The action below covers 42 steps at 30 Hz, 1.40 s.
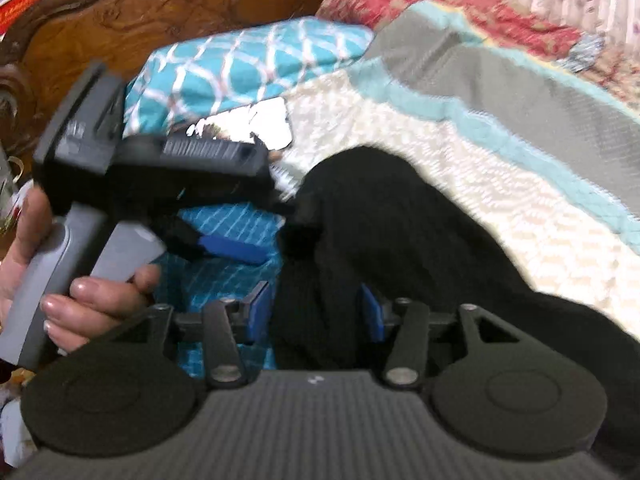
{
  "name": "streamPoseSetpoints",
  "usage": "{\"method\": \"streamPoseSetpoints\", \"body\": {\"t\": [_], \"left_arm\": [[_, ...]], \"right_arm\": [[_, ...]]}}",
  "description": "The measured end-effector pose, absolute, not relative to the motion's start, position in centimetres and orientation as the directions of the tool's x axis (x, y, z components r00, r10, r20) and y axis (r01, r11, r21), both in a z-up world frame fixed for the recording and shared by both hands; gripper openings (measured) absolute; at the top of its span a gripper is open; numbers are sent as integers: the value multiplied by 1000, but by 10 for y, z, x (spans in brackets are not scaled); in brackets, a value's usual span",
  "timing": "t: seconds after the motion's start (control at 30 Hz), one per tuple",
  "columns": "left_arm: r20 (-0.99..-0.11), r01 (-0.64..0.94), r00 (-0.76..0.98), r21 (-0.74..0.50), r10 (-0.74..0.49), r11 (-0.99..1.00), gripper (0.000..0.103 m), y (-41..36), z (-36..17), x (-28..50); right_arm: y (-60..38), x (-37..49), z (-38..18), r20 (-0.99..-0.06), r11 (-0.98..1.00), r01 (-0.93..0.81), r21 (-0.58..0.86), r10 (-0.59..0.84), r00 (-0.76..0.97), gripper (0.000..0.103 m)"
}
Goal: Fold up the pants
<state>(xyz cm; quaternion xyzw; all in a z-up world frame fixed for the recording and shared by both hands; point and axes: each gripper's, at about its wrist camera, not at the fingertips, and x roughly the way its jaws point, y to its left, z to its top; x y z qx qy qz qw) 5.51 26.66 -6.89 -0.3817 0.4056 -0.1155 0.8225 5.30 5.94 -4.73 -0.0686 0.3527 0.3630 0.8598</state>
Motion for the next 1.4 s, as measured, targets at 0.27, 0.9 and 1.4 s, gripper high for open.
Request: {"method": "streamPoseSetpoints", "body": {"t": [0.27, 0.9, 1.4], "left_arm": [[-654, -89, 634, -592, -413, 801, 29, 239, -71, 62], [-678, -158, 650, -563, -344, 811, 28, 259, -59, 31], [-581, -41, 762, -484, -286, 874, 30, 222, 36, 2]], "right_arm": [[74, 57, -67, -691, 708, -687, 163, 579, 433, 57], [-5, 76, -83, -696, 783, -463, 417, 602, 391, 55], [-339, -93, -40, -505, 844, 287, 454, -22, 863, 55]]}}
